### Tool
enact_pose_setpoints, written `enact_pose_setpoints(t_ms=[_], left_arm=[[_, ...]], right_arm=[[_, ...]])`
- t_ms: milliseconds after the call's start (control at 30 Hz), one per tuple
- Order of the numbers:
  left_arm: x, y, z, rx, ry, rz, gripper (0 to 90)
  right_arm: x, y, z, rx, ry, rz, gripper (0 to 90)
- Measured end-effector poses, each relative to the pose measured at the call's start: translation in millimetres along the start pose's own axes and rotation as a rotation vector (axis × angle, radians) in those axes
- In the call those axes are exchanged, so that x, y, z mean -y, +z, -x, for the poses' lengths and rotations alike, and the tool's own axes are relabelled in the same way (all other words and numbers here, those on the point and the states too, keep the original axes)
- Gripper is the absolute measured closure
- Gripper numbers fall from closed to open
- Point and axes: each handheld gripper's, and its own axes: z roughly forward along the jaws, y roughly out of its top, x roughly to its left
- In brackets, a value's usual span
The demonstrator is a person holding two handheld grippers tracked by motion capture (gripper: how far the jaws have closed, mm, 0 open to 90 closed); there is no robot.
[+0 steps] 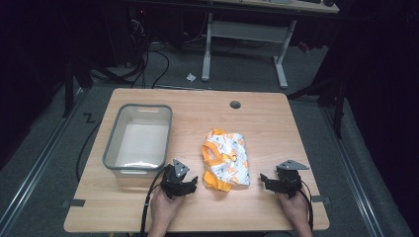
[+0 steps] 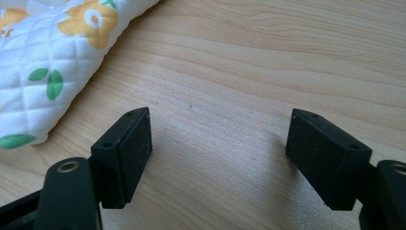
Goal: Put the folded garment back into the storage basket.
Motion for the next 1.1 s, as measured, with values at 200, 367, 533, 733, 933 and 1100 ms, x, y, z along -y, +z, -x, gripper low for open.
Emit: enact_pose_setpoints(t_ms=[200,367,533,733,933,1100], left_arm=[[0.1,0.0,0.6,-0.005,-0.002,0.002,30.9],[0.0,0.0,0.5,-0.003,-0.002,0.000,30.9],[-0.1,0.3,0.4,-0.006,-0.005,0.001,30.0],[-0.4,0.7,0.8,-0.003,-0.004,-0.002,27.9],[-0.9,1.3,1.4,0.001,0.000,-0.005,26.1],[-1.0,1.6,1.4,0.004,0.004,-0.006,25.1]], right_arm=[[0.0,0.1,0.1,0.000,-0.001,0.000,24.4],[-0.1,0.1,0.1,0.000,0.001,0.000,24.4],[-0.1,0.1,0.1,0.000,-0.001,0.000,24.4],[-0.1,0.1,0.0,0.001,0.000,0.000,24.4],[-0.1,0.1,0.0,0.001,0.001,0.000,24.4],[-0.1,0.1,0.0,0.001,0.000,0.000,24.4]])
